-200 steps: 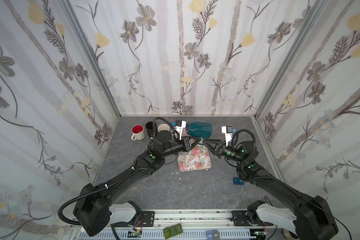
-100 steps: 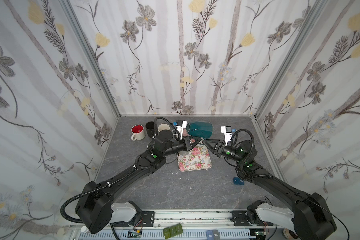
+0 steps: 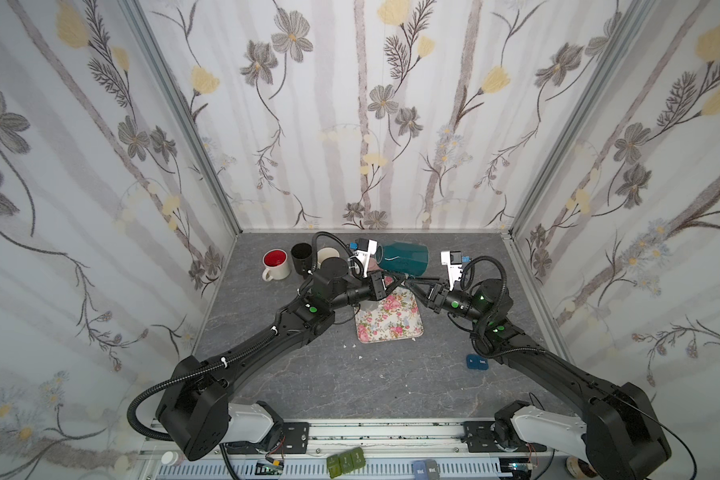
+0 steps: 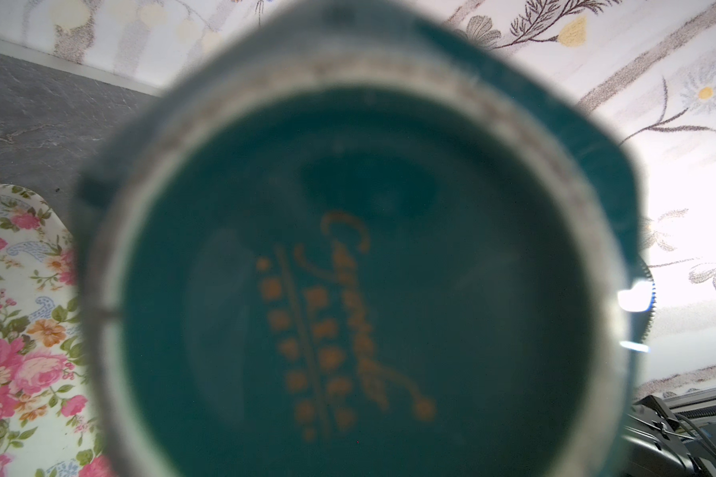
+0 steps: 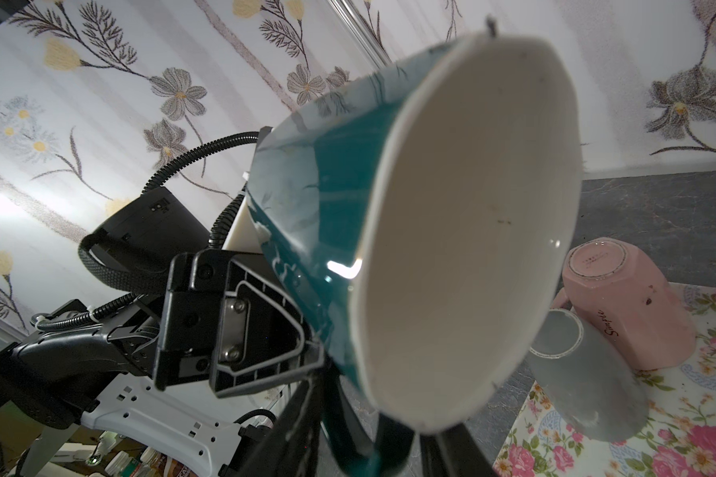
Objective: Turn the mug right side up
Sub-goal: 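Close the right gripper on the mug body while the left gripper holds it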
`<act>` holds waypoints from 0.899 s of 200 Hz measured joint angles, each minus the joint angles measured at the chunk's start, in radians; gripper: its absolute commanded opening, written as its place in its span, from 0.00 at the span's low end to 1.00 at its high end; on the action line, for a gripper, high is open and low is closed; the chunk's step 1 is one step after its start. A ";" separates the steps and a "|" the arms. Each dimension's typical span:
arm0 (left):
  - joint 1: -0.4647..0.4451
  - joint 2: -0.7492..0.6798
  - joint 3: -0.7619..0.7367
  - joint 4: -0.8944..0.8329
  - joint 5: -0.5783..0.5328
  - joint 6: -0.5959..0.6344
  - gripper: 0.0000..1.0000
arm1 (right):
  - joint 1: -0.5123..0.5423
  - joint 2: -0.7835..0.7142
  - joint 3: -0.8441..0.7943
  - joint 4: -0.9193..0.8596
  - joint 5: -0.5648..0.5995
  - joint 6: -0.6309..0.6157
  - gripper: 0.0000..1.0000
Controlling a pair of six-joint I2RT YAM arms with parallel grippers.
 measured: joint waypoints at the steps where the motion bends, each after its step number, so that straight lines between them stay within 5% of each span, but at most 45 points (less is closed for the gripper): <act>1: 0.000 0.000 0.000 0.000 0.000 0.000 0.00 | 0.000 0.000 0.000 0.000 0.000 0.000 0.38; 67: 0.001 0.006 0.013 -0.048 0.014 0.044 0.00 | -0.011 0.000 0.002 0.002 -0.001 0.000 0.20; 150: 0.002 0.043 0.047 -0.071 0.017 0.047 0.00 | -0.013 0.000 0.002 0.000 0.015 -0.013 0.23; 172: 0.003 0.055 0.055 -0.071 0.021 0.045 0.00 | -0.013 0.000 0.002 0.000 0.016 -0.027 0.01; 180: 0.003 0.058 0.056 -0.071 0.019 0.040 0.00 | -0.013 0.001 0.002 0.000 0.015 -0.030 0.00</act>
